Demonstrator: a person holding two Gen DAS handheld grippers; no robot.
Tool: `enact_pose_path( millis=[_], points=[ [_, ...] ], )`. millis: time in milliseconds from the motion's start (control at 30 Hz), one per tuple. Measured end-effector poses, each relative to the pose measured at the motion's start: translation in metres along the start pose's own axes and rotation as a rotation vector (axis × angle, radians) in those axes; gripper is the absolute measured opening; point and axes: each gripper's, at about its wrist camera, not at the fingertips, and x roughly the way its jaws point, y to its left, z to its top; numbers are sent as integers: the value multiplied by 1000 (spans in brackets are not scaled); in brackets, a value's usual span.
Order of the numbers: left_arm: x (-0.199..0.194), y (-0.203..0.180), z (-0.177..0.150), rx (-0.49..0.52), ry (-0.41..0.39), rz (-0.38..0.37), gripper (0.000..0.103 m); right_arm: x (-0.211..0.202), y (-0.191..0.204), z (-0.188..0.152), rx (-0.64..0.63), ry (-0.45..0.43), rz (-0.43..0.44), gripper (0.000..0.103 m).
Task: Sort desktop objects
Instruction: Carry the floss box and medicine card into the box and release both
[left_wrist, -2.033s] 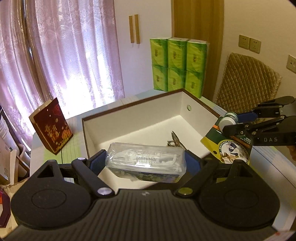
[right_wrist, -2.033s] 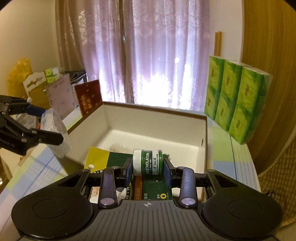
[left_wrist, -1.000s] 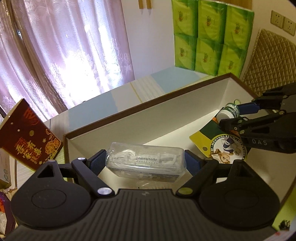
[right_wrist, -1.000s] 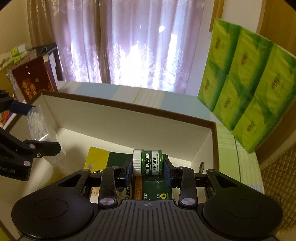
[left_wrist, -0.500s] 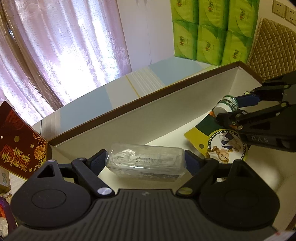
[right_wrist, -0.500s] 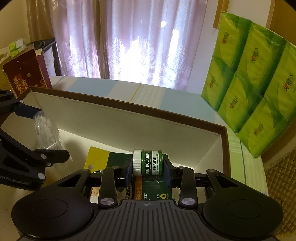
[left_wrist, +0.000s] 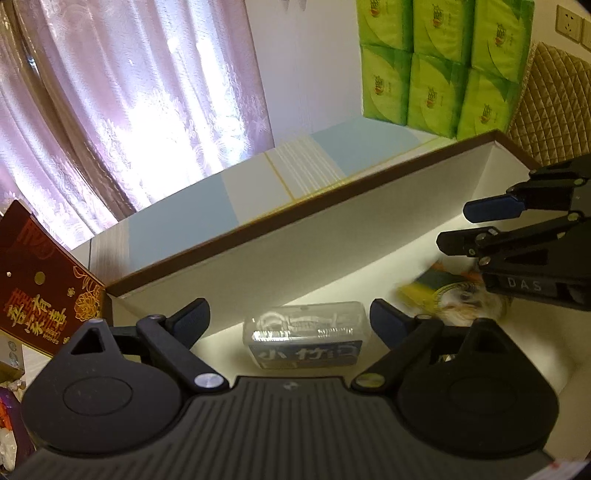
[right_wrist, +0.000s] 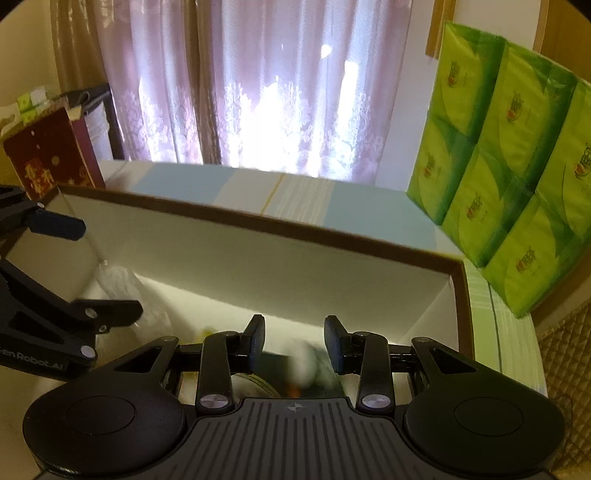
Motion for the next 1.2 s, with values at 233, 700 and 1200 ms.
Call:
enact_pose_path(
  millis=[233, 700, 1200],
  points=[
    [-8, 0, -2, -1, -4, 20, 93, -12, 1, -6, -11, -22, 4, 74],
    [-47, -3, -10, -48, -33, 55, 101, -52, 11, -15, -11, -45, 21, 101],
    [-126, -17, -34, -103, -91, 136, 101, -129, 26, -36, 51, -104, -1, 101]
  ],
)
